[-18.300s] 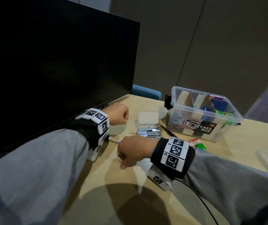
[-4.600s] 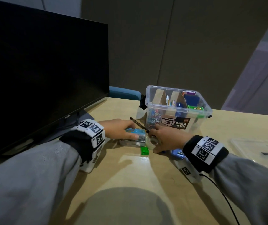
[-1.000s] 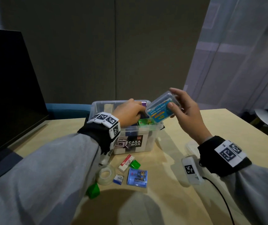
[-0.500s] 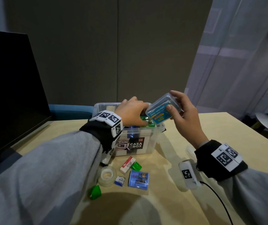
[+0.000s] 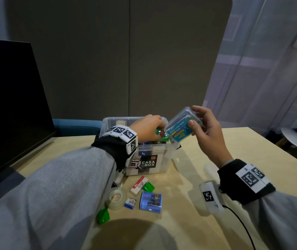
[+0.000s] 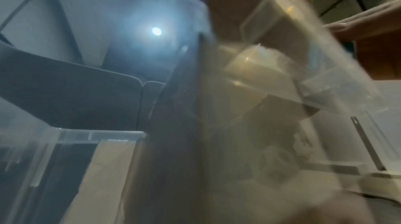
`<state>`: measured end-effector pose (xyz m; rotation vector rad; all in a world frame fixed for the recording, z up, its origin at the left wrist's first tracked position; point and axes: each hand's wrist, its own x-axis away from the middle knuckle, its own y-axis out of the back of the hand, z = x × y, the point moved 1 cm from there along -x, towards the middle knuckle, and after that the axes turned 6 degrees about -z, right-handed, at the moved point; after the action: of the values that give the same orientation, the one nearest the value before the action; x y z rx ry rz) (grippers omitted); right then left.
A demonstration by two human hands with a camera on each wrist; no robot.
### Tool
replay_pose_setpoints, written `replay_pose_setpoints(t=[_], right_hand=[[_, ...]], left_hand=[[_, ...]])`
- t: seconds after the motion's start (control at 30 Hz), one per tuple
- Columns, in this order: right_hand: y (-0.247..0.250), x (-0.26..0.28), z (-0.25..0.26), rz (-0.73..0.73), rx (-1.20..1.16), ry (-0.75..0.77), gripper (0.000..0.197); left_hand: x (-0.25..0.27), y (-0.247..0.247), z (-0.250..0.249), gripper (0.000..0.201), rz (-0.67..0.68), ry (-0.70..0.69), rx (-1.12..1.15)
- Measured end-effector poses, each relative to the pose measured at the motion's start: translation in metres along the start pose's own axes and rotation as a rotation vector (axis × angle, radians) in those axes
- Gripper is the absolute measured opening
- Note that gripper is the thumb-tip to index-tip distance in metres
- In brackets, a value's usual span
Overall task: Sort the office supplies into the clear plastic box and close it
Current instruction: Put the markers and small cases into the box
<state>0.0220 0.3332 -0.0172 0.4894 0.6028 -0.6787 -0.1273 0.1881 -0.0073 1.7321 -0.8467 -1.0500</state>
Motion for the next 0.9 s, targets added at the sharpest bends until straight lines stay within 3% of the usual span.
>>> replay_pose_setpoints(t=[0.1,0.23,0.5,0.6,0.9], right_hand=[[0.002,-0.003,0.003,0.124,0.026,0.080,0.037],[-0.006,-0.006,0.015,0.281,0.247,0.285,0.040],[-0.015,-0.010,0.029,0.414,0.419,0.397,0.040],[-0.012,-0.008,0.027,0.393,0.412,0.398,0.040],[-0.002,-0.007,0.017,0.207,0.235,0.295,0.041]], left_hand=[[0.000,0.001,0.004,0.017,-0.036,0.019,0.098],[0.003,-0.002,0.006,0.021,-0.062,0.015,0.136],[-0.009,-0.006,0.010,0.045,0.084,0.055,-0.083],[-0.016,-0.002,0.003,0.049,0.166,0.068,-0.214],[-0.011,-0.009,0.001,0.038,0.076,0.148,-0.026]])
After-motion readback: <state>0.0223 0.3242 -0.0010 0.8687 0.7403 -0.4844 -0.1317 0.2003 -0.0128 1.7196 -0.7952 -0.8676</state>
